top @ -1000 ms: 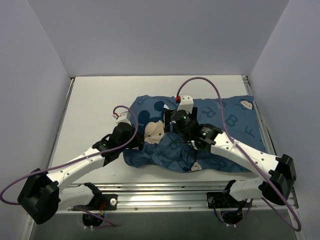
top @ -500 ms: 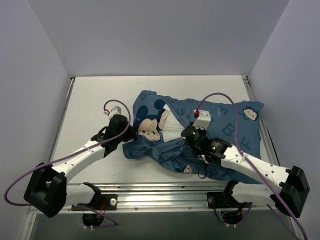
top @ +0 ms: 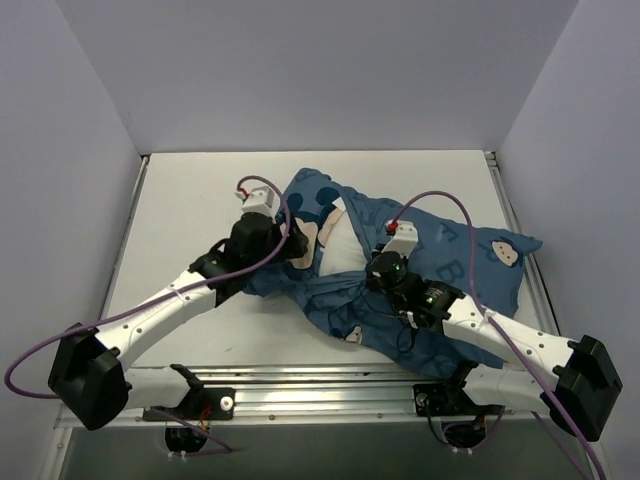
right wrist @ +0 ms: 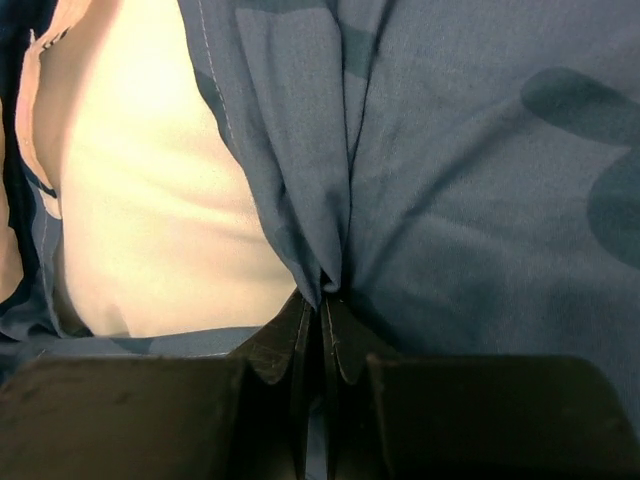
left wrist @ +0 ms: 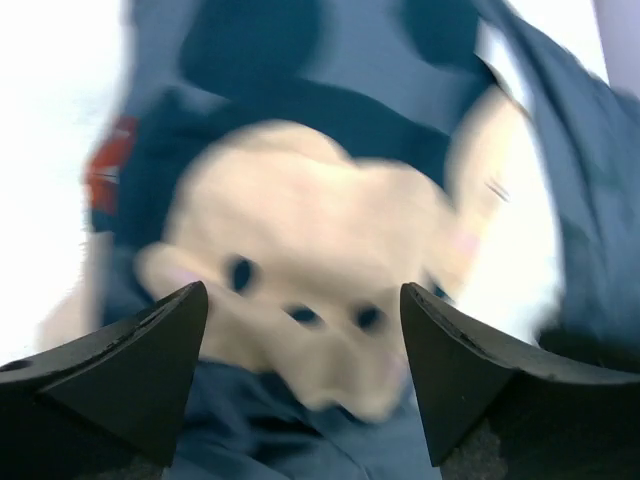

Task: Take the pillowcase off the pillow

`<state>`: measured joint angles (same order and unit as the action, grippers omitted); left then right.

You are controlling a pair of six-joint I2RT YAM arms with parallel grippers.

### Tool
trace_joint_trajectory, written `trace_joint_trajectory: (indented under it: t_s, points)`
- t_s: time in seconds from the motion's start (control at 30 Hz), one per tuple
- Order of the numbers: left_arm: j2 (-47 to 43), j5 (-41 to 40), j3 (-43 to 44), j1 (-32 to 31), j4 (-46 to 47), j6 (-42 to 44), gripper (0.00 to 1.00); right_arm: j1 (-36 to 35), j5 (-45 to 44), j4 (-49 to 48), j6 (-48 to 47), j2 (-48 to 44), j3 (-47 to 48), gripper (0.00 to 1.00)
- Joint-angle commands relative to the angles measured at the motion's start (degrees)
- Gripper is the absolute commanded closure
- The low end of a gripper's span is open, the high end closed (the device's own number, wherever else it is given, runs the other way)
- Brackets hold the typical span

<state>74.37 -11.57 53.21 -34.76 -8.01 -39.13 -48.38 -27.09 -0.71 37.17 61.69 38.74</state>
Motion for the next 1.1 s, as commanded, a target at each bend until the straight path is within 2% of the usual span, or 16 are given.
trace_joint_trajectory:
  t_s: [0.0, 0.13, 0.3, 0.4, 0.47, 0.53, 0.6, 0.67, 0.77, 0.8, 0.93, 1.0, 1.03, 1.07]
  points:
    - [-3.7, -9.6, 2.1, -10.5, 0.2, 8.9, 0.13, 2.5, 4.7, -2.9, -1.7, 1.8, -1.8, 1.0]
    - [-0.4, -19.1, 3.0, -18.2, -1.4, 12.0, 0.13, 4.9, 7.8, -4.6, -1.7, 1.9, -3.0, 1.0]
    - [6.6, -26.2, 3.6, -20.8, -2.1, 12.2, 0.13, 5.1, 7.3, -4.6, -2.1, 2.2, -2.9, 1.0]
    - [9.5, -33.6, 3.9, -20.4, -5.2, 8.6, 0.2, 5.8, 7.0, -4.0, -2.0, 2.2, -3.5, 1.0]
    - [10.4, -38.8, 3.9, -19.3, -7.5, 5.0, 0.32, 6.4, 6.9, -3.7, -1.8, 2.2, -4.2, 1.0]
    - [10.5, -40.6, 3.7, -17.7, -12.4, -0.6, 0.45, 6.8, 6.6, -3.3, -1.7, 2.1, -4.7, 1.0]
    - [9.0, -41.6, 2.6, -14.0, -15.2, -4.7, 0.51, 7.8, 6.6, -2.2, -1.7, 2.2, -4.9, 1.0]
    - [7.5, -41.0, -0.7, -10.9, -15.4, -9.6, 0.56, 8.5, 7.0, -1.0, -2.1, 2.0, -4.7, 1.0]
    - [4.6, -35.0, -6.1, -2.4, -12.2, -13.7, 0.57, 9.7, 8.6, 0.3, -2.8, 1.1, -4.6, 1.0]
    - [3.8, -31.1, -7.2, 1.6, -8.5, -13.9, 0.56, 10.6, 9.2, 0.4, -3.2, 0.7, -4.3, 1.0]
    - [4.7, -22.5, -9.9, 9.6, -0.9, -13.3, 0.55, 12.3, 13.7, 2.5, -5.2, -1.2, -3.7, 1.0]
    - [6.7, -19.8, -9.7, 11.6, 2.9, -12.6, 0.49, 12.7, 15.8, 3.2, -6.3, -2.0, -3.1, 1.0]
    - [7.5, -15.6, -9.8, 13.4, 5.0, -11.1, 0.48, 12.8, 16.5, 3.3, -6.7, -2.1, -3.0, 1.0]
    - [9.1, -12.7, -10.2, 14.1, 10.8, -9.8, 0.46, 12.8, 18.1, 3.6, -7.0, -2.0, -2.7, 1.0]
